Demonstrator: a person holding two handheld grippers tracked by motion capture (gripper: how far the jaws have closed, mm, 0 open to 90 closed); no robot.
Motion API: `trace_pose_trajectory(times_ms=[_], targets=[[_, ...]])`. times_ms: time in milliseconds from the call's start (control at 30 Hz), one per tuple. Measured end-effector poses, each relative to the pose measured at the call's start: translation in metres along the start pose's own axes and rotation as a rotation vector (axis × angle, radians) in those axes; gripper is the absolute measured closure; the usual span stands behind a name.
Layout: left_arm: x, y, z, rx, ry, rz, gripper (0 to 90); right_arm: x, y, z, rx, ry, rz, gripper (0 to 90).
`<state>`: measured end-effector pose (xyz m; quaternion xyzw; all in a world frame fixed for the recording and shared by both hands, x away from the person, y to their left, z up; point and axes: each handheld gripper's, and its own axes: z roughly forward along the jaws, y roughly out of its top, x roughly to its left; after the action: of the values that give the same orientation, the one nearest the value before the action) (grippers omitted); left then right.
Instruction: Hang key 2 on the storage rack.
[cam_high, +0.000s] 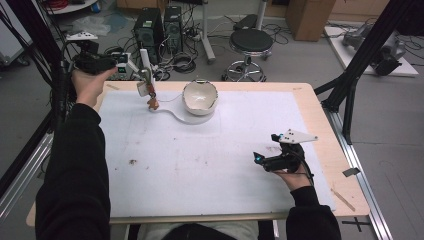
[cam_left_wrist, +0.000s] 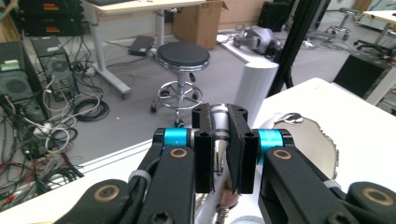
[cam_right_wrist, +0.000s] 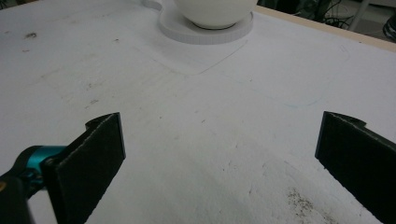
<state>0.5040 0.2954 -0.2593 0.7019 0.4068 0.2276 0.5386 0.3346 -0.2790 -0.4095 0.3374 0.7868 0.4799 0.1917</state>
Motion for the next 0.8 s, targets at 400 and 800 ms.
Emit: trace_pose_trajectory(times_ms=[400, 800], targets=[[-0.005, -0.002, 0.002, 0.057, -0.062, -0.019, 77.4, -0.008, -0.002, 0.0, 0.022, 0.004, 0.076, 0.6], [-0.003, 0.001, -0.008, 0.055, -0.102, -0.079, 38.2, -0.012, -0.004, 0.0, 0.04, 0.006, 0.129, 0.5]])
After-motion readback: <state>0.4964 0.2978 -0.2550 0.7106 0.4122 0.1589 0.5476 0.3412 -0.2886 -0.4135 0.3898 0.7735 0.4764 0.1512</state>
